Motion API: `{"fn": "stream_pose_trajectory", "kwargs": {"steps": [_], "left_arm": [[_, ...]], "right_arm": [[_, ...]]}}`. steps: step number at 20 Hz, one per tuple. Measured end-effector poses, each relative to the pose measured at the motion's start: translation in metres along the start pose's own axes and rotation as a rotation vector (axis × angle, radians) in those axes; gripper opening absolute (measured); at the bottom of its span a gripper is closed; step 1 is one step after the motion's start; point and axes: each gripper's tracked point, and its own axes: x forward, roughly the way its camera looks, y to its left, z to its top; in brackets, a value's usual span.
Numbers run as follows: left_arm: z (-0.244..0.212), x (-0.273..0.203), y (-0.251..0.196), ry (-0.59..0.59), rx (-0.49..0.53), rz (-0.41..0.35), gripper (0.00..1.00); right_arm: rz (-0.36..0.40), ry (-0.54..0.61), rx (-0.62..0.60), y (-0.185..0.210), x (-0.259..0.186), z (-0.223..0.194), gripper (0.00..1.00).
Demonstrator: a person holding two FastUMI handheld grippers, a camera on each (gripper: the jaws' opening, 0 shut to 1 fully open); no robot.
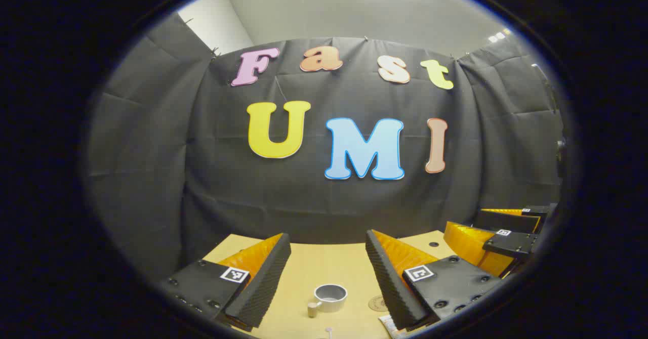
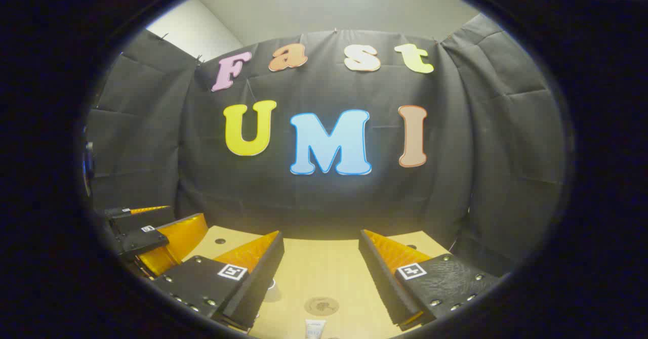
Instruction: Put the toothbrush and toothpaste on the desktop into the cup, then pick up the cup and place it on the coaster on the desktop.
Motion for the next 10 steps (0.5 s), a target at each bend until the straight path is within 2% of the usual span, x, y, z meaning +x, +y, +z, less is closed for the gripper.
{"fn": "stream_pose_trajectory", "kwargs": {"steps": [1,2,3,9,10], "left_arm": [[-0.002,0.000,-0.002,0.007,0.009,0.004,0.99],[-0.005,0.002,-0.004,0.015,0.019,0.007,0.95],[-0.007,0.001,-0.006,0.016,0.025,0.011,0.99],[-0.010,0.003,-0.017,0.032,0.013,0.006,0.99],[-0.013,0.004,-0.018,0.041,0.011,0.005,0.95]], "right_arm": [[0.012,0.023,0.010,0.001,0.002,-0.006,0.95],[0.018,0.038,0.018,0.000,0.004,-0.011,0.92],[0.024,0.046,0.027,-0.001,0.005,-0.012,0.92],[0.049,0.052,0.016,-0.004,0.004,-0.012,0.92],[0.049,0.055,0.013,-0.006,0.005,-0.012,0.92]]}}
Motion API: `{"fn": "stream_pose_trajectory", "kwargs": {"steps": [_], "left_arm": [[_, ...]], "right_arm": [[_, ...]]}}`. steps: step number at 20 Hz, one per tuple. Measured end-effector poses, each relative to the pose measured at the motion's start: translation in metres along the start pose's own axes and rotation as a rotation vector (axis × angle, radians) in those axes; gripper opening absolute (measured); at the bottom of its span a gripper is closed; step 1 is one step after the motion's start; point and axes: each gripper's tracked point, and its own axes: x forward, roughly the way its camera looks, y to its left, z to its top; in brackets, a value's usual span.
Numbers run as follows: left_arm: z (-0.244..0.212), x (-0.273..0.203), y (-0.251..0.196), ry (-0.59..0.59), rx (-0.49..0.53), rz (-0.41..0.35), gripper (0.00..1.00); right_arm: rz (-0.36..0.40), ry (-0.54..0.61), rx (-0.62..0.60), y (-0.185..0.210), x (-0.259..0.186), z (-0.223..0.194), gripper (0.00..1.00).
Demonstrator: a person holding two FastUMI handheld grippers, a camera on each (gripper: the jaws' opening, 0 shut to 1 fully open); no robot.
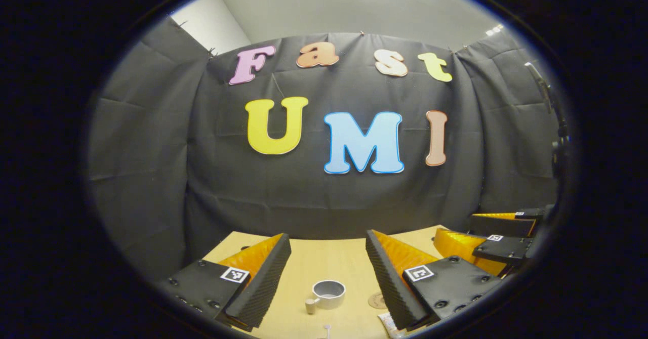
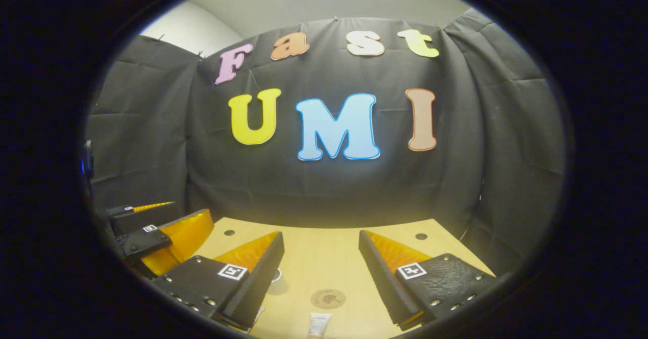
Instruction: Put the toothbrush and toothpaste on the desktop into the cup, then pick up the cup and place it on the coaster on the desktop.
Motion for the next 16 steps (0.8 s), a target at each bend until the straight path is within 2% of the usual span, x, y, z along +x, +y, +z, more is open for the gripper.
{"fn": "stream_pose_trajectory", "kwargs": {"steps": [1,2,5,7,12,14,15,16], "left_arm": [[-0.003,0.002,0.000,0.011,0.000,0.001,0.99],[-0.008,0.003,0.000,0.023,0.001,0.004,0.95],[-0.030,0.007,0.001,0.080,0.001,0.001,0.95],[-0.047,0.009,0.001,0.122,-0.004,-0.002,0.99],[-0.110,0.011,0.004,0.262,-0.014,-0.008,1.00],[-0.137,0.009,0.008,0.319,-0.031,-0.005,0.96],[-0.151,0.008,0.010,0.350,-0.037,-0.003,1.00],[-0.168,0.005,0.012,0.382,-0.041,-0.001,0.92]], "right_arm": [[-0.001,0.008,-0.001,-0.001,0.001,-0.002,0.92],[-0.002,0.023,-0.003,-0.002,0.002,-0.004,0.92],[-0.015,0.099,-0.009,-0.008,0.004,-0.026,0.92],[-0.016,0.142,-0.001,-0.010,0.006,-0.038,0.92],[-0.010,0.293,-0.008,-0.007,0.008,-0.085,0.92],[-0.006,0.351,-0.008,-0.006,0.009,-0.104,0.92],[-0.005,0.380,-0.008,-0.003,0.009,-0.115,0.92],[-0.005,0.412,-0.007,-0.004,0.010,-0.126,0.92]]}}
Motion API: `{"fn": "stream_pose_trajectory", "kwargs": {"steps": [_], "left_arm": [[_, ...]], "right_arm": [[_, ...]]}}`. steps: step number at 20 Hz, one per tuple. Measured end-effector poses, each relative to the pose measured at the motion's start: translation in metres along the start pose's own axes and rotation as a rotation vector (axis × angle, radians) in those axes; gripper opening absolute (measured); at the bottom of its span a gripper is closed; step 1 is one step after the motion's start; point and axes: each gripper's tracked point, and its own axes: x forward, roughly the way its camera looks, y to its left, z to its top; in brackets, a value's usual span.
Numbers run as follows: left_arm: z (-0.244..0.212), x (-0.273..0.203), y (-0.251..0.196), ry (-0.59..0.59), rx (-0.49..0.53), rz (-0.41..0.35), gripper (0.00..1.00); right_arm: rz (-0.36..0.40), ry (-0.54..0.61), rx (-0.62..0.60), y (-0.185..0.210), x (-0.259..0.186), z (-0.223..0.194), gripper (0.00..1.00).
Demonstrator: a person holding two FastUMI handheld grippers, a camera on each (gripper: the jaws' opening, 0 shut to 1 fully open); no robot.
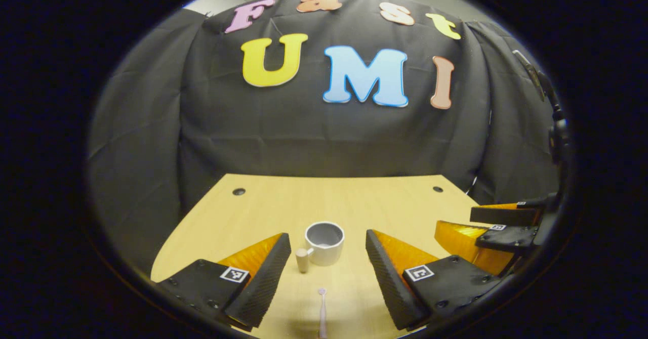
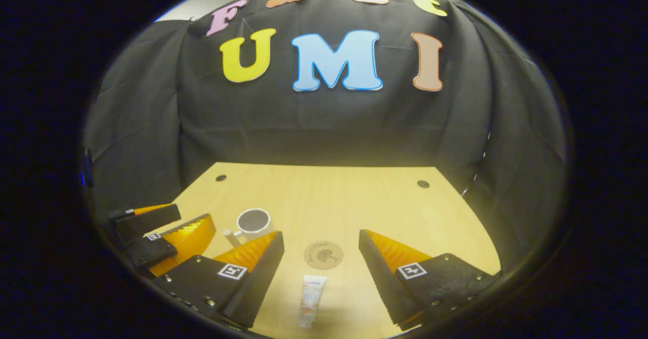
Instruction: Put the toothbrush and toothpaste on the desktop into the cup, then pick up the cup and place it on the coaster on the desktop.
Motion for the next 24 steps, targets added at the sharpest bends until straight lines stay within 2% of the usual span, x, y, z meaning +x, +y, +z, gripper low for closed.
{"fn": "stream_pose_trajectory", "kwargs": {"steps": [1,3,9,13,16,19,21,24], "left_arm": [[-0.015,0.004,0.002,0.032,-0.005,0.002,0.92],[-0.045,0.014,0.005,0.098,-0.015,0.004,1.00],[-0.124,0.027,0.020,0.266,-0.041,0.032,1.00],[-0.174,0.031,0.025,0.369,-0.031,0.051,0.92],[-0.210,0.030,0.031,0.473,-0.020,0.063,1.00],[-0.237,0.030,0.033,0.530,-0.012,0.071,0.98],[-0.254,0.032,0.034,0.561,-0.005,0.077,1.00],[-0.254,0.031,0.033,0.559,0.014,0.082,0.97]], "right_arm": [[0.004,0.031,0.003,0.001,0.005,-0.010,0.92],[0.007,0.094,0.008,0.001,0.013,-0.032,0.93],[0.007,0.254,0.022,0.001,0.034,-0.091,0.92],[0.014,0.359,0.030,0.005,0.044,-0.132,0.93],[0.015,0.431,0.036,0.006,0.049,-0.160,0.93],[0.010,0.482,0.026,0.007,0.054,-0.181,0.93],[0.007,0.505,0.022,0.007,0.058,-0.190,0.93],[0.008,0.543,0.011,0.009,0.061,-0.203,0.94]]}}
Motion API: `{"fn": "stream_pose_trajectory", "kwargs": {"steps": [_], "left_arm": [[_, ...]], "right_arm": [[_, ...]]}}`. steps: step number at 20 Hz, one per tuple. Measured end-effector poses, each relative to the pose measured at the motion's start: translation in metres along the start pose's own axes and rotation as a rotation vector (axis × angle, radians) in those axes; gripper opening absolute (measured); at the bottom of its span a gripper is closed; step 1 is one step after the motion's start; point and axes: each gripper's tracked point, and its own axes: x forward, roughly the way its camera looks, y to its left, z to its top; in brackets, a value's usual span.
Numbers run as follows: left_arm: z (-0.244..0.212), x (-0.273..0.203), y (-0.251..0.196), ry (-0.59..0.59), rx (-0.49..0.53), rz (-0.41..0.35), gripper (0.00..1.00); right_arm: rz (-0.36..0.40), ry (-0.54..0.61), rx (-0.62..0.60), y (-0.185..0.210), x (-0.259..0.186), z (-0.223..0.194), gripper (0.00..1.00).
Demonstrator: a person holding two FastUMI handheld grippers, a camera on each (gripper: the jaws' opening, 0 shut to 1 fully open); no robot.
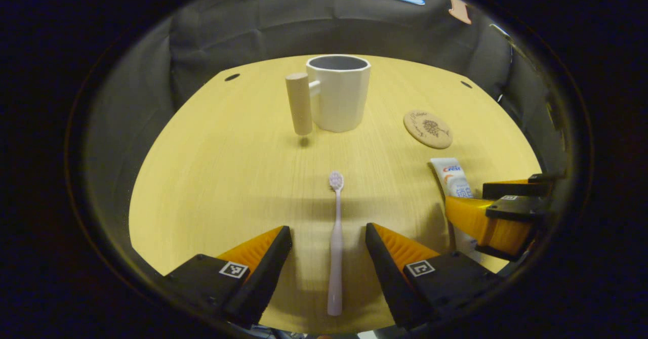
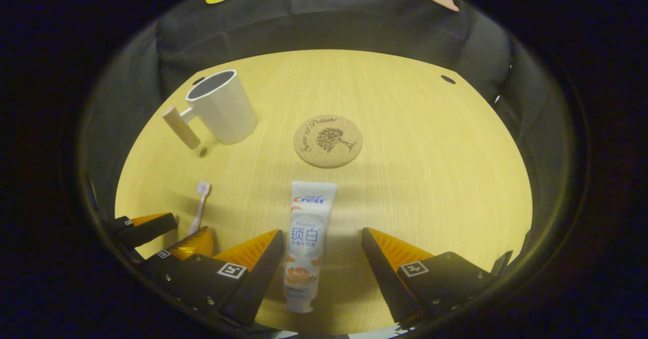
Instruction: Put the toothbrush and toothpaste on the desktop into the cup, then pick up the cup and place it on the coaster on the desktop.
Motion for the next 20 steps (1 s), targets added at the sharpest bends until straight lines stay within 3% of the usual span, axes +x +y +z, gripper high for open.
{"fn": "stream_pose_trajectory", "kwargs": {"steps": [3,6,7,9,10,11,12,13,15,16,17,18,20], "left_arm": [[0.002,0.002,-0.002,-0.001,0.002,-0.005,0.98],[0.006,0.002,-0.007,-0.014,0.019,-0.016,0.84],[0.006,0.002,-0.008,-0.015,0.030,-0.021,0.86],[0.007,0.001,-0.009,-0.018,0.041,-0.029,0.64],[0.008,0.000,-0.010,-0.027,0.034,-0.042,0.64],[0.009,0.003,-0.006,-0.038,0.019,-0.032,0.64],[0.010,0.003,-0.006,-0.038,-0.002,-0.035,0.13],[0.010,0.003,-0.004,-0.036,-0.005,-0.033,0.14],[0.011,0.004,-0.004,-0.032,0.004,-0.033,0.13],[0.012,0.004,-0.004,-0.025,0.011,-0.031,0.08],[0.012,0.004,-0.005,-0.028,0.009,-0.033,0.13],[0.014,0.005,-0.004,-0.033,-0.002,-0.039,0.07],[0.017,0.005,-0.003,-0.045,0.001,-0.052,0.07]], "right_arm": [[0.000,0.033,-0.022,0.003,0.004,-0.009,0.99],[0.009,0.048,-0.046,0.007,0.003,-0.009,0.90],[0.015,0.052,-0.053,0.009,0.003,-0.008,0.87],[0.013,0.066,-0.048,0.009,0.003,-0.008,0.57],[0.030,0.075,-0.039,0.011,0.006,-0.009,0.57],[0.024,0.085,-0.031,0.012,0.000,-0.008,0.35],[0.017,0.100,-0.034,0.012,0.003,-0.009,0.35],[0.012,0.101,-0.025,0.012,-0.001,-0.005,0.35],[0.006,0.121,-0.001,0.013,0.004,-0.005,0.22],[0.024,0.151,-0.010,0.015,0.000,-0.007,0.16],[0.027,0.101,0.008,0.013,0.000,0.000,0.16],[0.036,0.128,0.019,0.014,-0.004,-0.006,0.05],[0.046,0.126,0.037,0.014,0.000,-0.006,0.04]]}}
